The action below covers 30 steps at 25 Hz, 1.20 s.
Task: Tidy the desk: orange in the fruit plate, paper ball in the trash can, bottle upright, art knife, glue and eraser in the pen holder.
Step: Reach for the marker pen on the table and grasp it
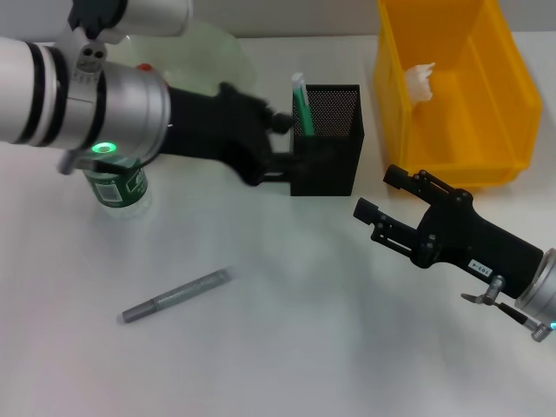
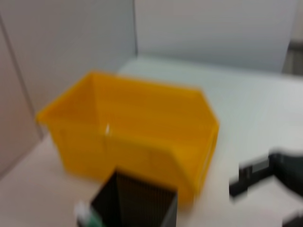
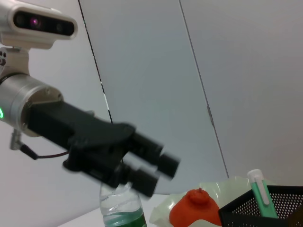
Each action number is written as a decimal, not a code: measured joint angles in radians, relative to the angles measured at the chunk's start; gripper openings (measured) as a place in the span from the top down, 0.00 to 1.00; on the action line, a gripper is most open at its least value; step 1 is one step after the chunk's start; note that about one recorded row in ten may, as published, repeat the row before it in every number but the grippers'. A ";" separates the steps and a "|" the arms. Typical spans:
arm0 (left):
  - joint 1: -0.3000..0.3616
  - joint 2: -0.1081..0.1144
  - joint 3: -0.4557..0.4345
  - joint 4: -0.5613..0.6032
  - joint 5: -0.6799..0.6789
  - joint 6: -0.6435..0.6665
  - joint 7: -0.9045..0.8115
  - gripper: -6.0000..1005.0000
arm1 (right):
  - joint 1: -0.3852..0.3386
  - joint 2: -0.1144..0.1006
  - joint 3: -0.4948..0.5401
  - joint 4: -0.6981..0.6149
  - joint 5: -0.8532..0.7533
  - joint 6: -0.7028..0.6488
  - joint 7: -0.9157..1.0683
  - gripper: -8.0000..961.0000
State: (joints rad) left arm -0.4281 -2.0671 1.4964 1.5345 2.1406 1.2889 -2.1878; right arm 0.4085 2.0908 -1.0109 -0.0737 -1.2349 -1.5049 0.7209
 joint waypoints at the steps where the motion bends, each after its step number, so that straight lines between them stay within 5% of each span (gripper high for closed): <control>1: 0.000 0.000 0.000 0.000 0.000 0.000 0.000 0.47 | 0.000 0.000 0.000 0.000 0.000 0.000 0.000 0.22; 7: -0.067 -0.004 0.023 0.127 0.277 0.253 -0.229 0.47 | 0.004 0.000 0.004 0.000 0.000 0.001 0.000 0.22; 14: -0.103 -0.007 0.150 0.106 0.393 0.316 -0.281 0.47 | 0.006 0.000 0.008 0.000 0.000 0.006 0.000 0.22; 15: -0.127 -0.010 0.227 0.059 0.455 0.316 -0.304 0.47 | 0.007 0.000 0.009 0.000 -0.001 0.007 0.000 0.22; 20: -0.190 -0.013 0.289 -0.084 0.488 0.301 -0.329 0.47 | 0.010 0.000 0.009 0.000 -0.001 0.008 0.000 0.22; 30: -0.226 -0.013 0.283 -0.252 0.488 0.220 -0.331 0.48 | 0.015 0.000 0.009 0.000 -0.001 0.010 0.000 0.22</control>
State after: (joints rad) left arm -0.6543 -2.0800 1.7793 1.2830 2.6289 1.5085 -2.5184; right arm 0.4240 2.0908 -1.0015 -0.0737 -1.2364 -1.4947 0.7209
